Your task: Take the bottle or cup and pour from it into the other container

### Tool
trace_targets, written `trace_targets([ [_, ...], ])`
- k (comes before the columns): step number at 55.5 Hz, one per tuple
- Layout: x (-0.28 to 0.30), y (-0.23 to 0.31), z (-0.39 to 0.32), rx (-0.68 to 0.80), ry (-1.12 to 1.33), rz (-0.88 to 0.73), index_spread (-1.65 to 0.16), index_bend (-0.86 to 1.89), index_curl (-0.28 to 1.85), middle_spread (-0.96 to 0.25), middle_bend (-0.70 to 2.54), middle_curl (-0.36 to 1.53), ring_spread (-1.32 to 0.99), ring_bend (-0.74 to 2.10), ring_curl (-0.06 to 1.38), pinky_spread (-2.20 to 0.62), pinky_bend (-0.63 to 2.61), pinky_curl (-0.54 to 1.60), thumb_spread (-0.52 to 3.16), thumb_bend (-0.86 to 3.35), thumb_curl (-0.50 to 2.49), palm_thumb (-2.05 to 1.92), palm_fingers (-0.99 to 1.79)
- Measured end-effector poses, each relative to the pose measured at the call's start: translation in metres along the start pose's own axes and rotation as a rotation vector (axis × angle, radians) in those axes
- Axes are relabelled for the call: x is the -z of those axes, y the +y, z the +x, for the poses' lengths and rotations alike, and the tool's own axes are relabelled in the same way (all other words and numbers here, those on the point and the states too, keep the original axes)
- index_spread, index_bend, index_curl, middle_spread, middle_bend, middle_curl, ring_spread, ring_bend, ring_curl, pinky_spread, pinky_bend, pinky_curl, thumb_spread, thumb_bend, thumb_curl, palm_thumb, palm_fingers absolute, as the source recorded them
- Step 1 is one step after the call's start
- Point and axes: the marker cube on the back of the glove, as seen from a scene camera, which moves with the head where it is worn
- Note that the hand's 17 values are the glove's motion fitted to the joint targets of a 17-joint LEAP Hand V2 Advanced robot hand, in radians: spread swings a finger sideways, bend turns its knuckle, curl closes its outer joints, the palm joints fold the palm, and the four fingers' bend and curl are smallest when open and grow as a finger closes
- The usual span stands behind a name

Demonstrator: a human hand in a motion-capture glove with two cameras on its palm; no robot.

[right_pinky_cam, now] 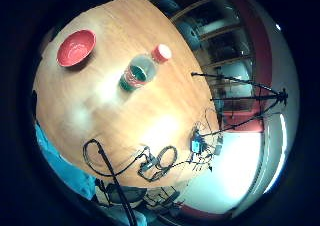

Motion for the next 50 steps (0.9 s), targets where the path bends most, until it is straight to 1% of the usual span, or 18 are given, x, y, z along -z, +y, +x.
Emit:
trace_targets([
  [11, 0.0, 0.024, 0.031, -0.05, -0.006, 0.0, -0.37, 0.18, 0.33, -0.02, 0.16, 0.22, 0.08, 0.32, 0.25, 0.24, 0.5, 0.24, 1.02, -0.02, 0.43, 0.75, 0.25],
  [16, 0.0, 0.041, 0.067, -0.002, 0.148, -0.012, -0.37, 0.18, 0.33, -0.02, 0.16, 0.22, 0.07, 0.33, 0.26, 0.24, 0.5, 0.24, 1.03, -0.02, 0.44, 0.75, 0.25],
  [20, -0.003, 0.05, 0.066, -0.121, 0.017, 0.002, -0.37, 0.18, 0.33, -0.01, 0.16, 0.22, 0.07, 0.33, 0.26, 0.24, 0.5, 0.24, 1.03, -0.02, 0.44, 0.75, 0.25],
  [22, -0.003, 0.055, 0.071, -0.148, -0.011, 0.004, -0.37, 0.18, 0.33, -0.01, 0.16, 0.23, 0.08, 0.33, 0.26, 0.24, 0.5, 0.24, 1.03, -0.02, 0.44, 0.75, 0.25],
  [34, -0.01, 0.085, 0.115, -0.241, -0.07, 0.026, -0.37, 0.14, 0.31, -0.01, 0.17, 0.24, 0.08, 0.35, 0.28, 0.24, 0.53, 0.26, 1.03, -0.03, 0.45, 0.74, 0.22],
  [38, -0.013, 0.094, 0.13, -0.26, -0.117, 0.035, -0.37, 0.1, 0.28, 0.0, 0.19, 0.25, 0.08, 0.37, 0.29, 0.24, 0.56, 0.27, 1.02, -0.03, 0.44, 0.72, 0.19],
  [50, -0.032, 0.117, 0.175, -0.311, -0.241, 0.096, -0.36, 0.09, 0.22, 0.01, 0.2, 0.28, 0.09, 0.42, 0.3, 0.24, 0.65, 0.29, 0.99, -0.04, 0.42, 0.65, 0.1],
])
